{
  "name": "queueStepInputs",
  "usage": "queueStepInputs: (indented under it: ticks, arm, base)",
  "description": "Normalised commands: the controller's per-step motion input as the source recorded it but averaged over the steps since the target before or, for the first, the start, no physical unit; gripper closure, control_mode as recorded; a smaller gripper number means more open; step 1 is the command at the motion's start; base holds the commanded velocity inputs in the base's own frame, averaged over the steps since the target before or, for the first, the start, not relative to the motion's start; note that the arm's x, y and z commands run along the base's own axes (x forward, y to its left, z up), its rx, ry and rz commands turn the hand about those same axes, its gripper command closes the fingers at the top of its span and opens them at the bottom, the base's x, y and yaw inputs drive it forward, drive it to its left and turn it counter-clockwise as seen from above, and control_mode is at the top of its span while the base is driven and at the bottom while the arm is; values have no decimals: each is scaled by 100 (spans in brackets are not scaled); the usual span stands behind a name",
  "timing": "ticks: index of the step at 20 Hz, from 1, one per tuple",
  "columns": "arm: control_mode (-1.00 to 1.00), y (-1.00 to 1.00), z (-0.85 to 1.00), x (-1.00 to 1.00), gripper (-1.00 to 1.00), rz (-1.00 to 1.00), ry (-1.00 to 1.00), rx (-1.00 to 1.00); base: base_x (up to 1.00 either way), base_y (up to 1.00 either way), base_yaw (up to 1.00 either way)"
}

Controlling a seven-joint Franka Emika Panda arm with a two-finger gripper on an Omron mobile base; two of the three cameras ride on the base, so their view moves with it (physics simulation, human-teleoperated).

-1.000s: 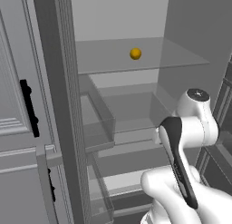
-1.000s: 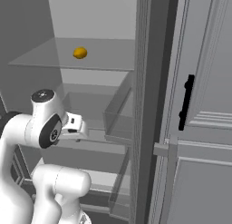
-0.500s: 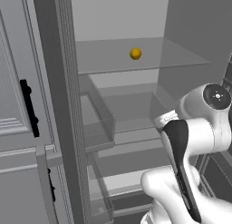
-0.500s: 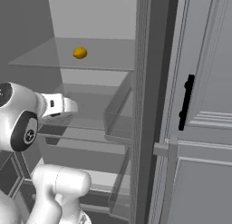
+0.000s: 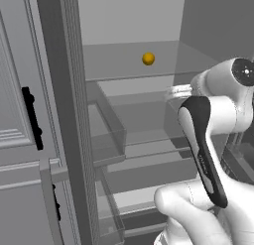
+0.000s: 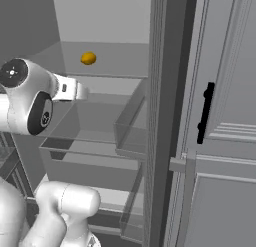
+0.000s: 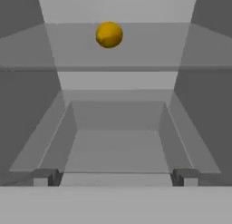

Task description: Place one lemon and one chicken drumstick in each tupperware on the nearby counter, to pack two identical lunches.

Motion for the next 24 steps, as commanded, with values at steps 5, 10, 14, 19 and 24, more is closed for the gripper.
queueStepInputs:
  ticks: [5, 10, 14, 19, 24]
  arm:
    - [-100, 0, 91, 42, -100, 1, 34, 17]
    - [-100, 33, 14, 85, -100, 2, 20, -18]
    - [-100, 47, -31, 100, -100, 0, 24, -13]
    - [-100, 15, -8, 100, -100, 0, -15, -3]
    - [-100, 0, -10, 94, -100, 0, -14, 0]
  base:
    - [0, 0, 0]
    - [0, 0, 0]
    - [0, 0, 0]
    - [0, 0, 0]
    - [0, 0, 0]
